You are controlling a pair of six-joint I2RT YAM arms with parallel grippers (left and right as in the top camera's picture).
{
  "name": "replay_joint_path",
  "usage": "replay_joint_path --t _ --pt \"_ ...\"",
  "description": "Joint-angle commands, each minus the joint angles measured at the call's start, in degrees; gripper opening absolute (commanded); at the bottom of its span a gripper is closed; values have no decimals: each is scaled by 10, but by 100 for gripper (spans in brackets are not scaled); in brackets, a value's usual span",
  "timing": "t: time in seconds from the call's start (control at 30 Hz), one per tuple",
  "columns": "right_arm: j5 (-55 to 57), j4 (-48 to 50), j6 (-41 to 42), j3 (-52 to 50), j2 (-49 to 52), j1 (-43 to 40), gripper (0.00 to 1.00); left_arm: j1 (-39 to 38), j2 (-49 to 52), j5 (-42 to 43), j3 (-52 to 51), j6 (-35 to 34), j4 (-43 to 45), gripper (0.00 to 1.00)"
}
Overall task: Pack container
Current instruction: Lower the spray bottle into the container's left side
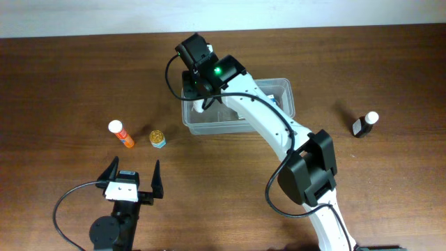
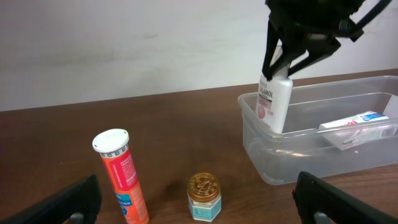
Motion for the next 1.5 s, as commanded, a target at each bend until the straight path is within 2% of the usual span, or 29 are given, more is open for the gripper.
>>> replay_joint_path --t 0.0,1.13,1.47 --pt "14 12 5 -19 0 3 20 1 -3 8 -2 7 -1 100" --pt "21 35 5 -42 0 13 21 1 -3 8 -2 7 -1 99" --pt "20 71 5 -89 0 13 22 1 -3 8 -2 7 -1 100"
